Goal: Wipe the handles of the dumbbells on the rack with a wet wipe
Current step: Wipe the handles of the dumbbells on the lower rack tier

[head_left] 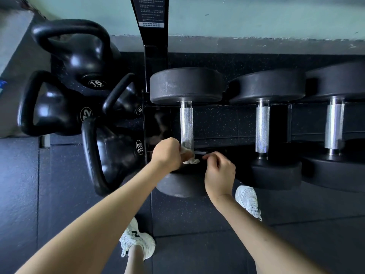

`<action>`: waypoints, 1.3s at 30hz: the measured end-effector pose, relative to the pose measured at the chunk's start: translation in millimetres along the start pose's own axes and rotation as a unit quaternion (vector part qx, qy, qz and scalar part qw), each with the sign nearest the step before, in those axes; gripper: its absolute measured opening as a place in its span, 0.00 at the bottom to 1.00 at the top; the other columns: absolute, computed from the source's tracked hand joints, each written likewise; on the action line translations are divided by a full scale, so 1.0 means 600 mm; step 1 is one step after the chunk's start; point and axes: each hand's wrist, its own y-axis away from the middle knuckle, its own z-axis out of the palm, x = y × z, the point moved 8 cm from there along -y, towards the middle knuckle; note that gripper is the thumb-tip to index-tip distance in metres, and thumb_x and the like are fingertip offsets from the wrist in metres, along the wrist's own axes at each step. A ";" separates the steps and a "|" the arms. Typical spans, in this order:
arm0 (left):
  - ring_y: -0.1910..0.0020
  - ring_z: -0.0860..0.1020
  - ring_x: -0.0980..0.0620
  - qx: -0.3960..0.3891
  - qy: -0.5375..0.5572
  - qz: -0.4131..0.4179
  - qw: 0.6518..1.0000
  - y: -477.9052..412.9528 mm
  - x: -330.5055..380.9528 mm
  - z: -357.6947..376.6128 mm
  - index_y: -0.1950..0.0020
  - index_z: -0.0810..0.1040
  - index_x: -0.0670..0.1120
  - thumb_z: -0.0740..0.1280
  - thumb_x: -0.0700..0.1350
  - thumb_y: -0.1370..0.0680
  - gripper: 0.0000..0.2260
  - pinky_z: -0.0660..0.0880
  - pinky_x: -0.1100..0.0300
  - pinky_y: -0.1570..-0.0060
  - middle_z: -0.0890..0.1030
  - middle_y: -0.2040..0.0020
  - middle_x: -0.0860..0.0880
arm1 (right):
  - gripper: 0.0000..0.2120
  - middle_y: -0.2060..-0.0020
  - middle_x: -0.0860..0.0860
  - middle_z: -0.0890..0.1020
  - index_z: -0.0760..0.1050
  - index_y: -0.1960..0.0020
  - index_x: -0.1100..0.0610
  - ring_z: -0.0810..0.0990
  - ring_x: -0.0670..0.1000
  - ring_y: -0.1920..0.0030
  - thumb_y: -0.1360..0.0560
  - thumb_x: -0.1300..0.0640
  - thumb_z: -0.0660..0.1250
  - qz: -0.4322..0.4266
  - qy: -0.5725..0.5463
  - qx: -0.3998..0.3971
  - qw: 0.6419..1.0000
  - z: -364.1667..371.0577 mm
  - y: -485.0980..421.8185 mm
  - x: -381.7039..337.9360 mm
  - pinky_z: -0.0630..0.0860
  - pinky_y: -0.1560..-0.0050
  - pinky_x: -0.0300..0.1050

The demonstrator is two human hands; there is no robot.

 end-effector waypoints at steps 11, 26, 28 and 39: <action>0.64 0.83 0.52 -0.149 0.595 -0.063 0.787 -0.024 -0.024 0.037 0.47 0.78 0.36 0.70 0.30 0.29 0.11 0.80 0.62 0.58 0.84 0.63 0.46 | 0.13 0.75 0.44 0.71 0.76 0.67 0.55 0.69 0.50 0.71 0.33 0.57 0.54 0.025 -0.021 0.012 0.999 -0.004 0.003 0.005 0.62 0.66 0.43; 0.59 0.82 0.47 -0.038 0.547 -0.078 0.833 -0.010 -0.030 0.011 0.39 0.73 0.41 0.75 0.33 0.32 0.23 0.82 0.56 0.57 0.83 0.55 0.41 | 0.18 0.54 0.45 0.83 0.79 0.48 0.51 0.80 0.49 0.50 0.31 0.40 0.68 0.142 0.086 -0.237 0.957 0.031 -0.018 -0.001 0.74 0.52 0.45; 0.58 0.82 0.44 -0.024 0.538 -0.091 0.838 -0.012 -0.032 0.009 0.39 0.73 0.40 0.76 0.33 0.34 0.25 0.81 0.52 0.57 0.83 0.55 0.40 | 0.28 0.50 0.45 0.82 0.77 0.43 0.49 0.79 0.49 0.48 0.37 0.34 0.70 0.091 0.170 -0.277 0.941 0.043 -0.033 -0.025 0.75 0.47 0.48; 0.66 0.77 0.54 0.107 0.289 -0.055 0.950 0.022 -0.047 -0.028 0.58 0.81 0.45 0.77 0.42 0.32 0.07 0.75 0.60 0.59 0.80 0.67 0.51 | 0.05 0.59 0.49 0.77 0.80 0.60 0.51 0.76 0.52 0.60 0.26 0.54 0.68 -0.050 0.299 -0.107 0.947 0.016 -0.088 -0.063 0.62 0.71 0.42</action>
